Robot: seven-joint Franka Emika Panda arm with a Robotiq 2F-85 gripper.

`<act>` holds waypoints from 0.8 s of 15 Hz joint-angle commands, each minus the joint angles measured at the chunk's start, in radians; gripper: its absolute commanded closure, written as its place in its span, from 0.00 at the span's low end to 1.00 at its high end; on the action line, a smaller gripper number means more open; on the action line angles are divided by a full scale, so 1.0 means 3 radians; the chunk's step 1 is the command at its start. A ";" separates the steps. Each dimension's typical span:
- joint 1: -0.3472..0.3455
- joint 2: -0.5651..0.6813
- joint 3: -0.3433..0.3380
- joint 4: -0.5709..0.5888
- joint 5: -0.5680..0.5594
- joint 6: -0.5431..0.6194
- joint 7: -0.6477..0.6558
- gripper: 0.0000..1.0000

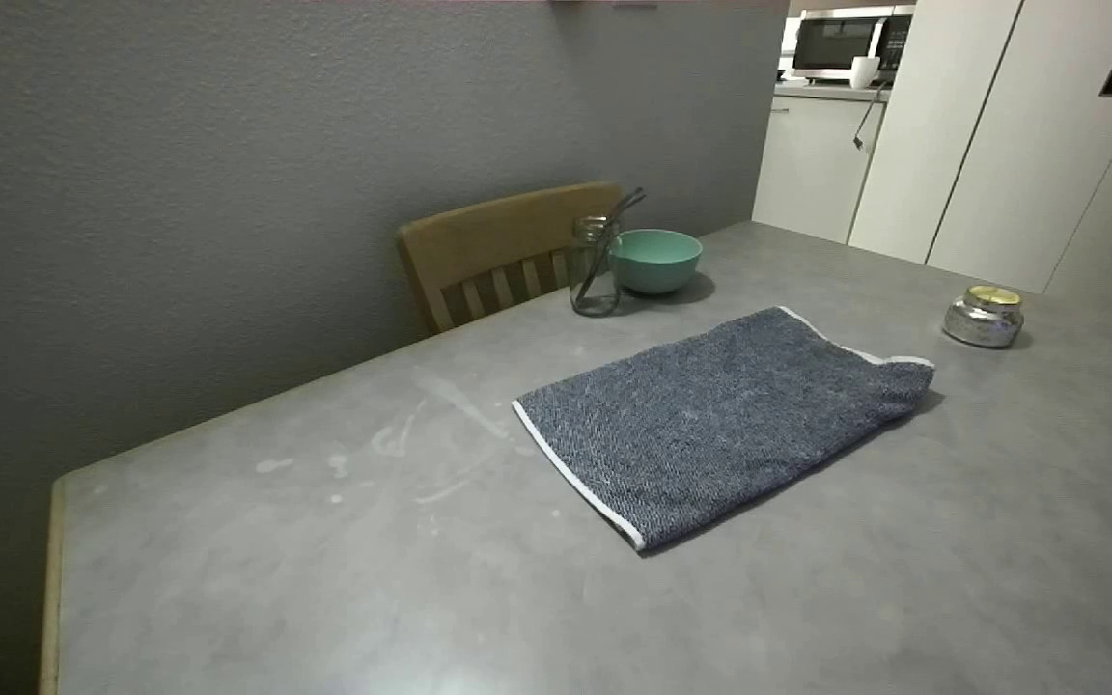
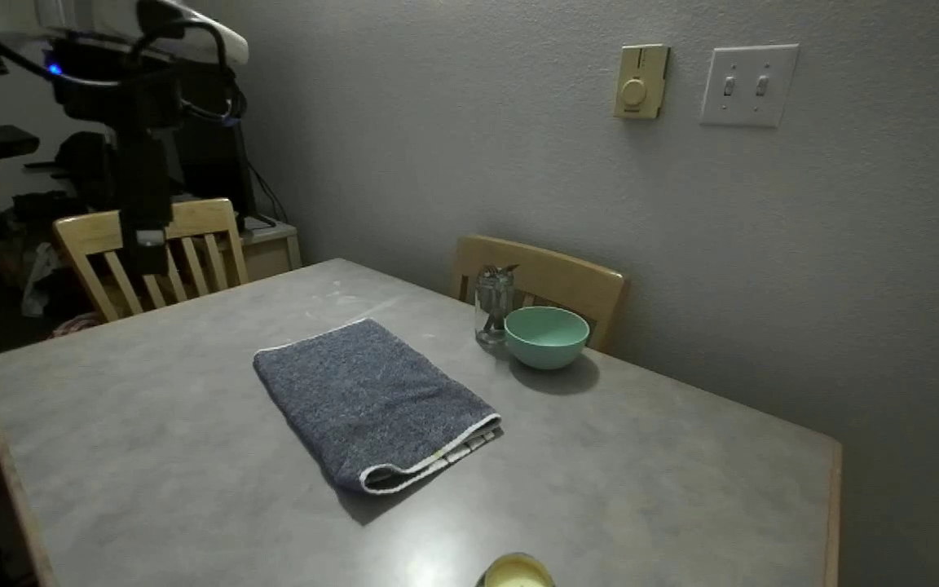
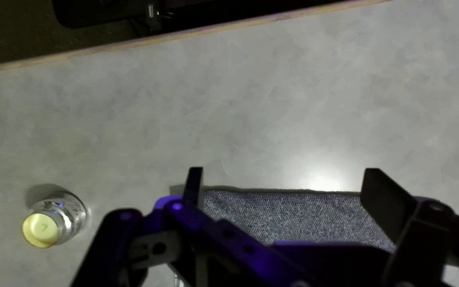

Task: Fold the grey towel on the table in half

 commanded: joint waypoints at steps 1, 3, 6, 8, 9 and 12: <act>0.0157 0.0649 -0.0002 0.0297 0.0180 0.0127 -0.0378 0.00; 0.0236 0.0918 0.0008 0.0431 0.0270 0.0119 -0.0614 0.00; 0.0243 0.0870 0.0036 0.0362 0.0214 0.0123 -0.0587 0.00; 0.0261 0.1059 0.0041 0.0477 0.0222 0.0122 -0.0685 0.00; 0.0261 0.1099 0.0041 0.0507 0.0221 0.0120 -0.0701 0.00; 0.0237 0.1114 0.0023 0.0503 0.0382 0.0201 -0.0424 0.00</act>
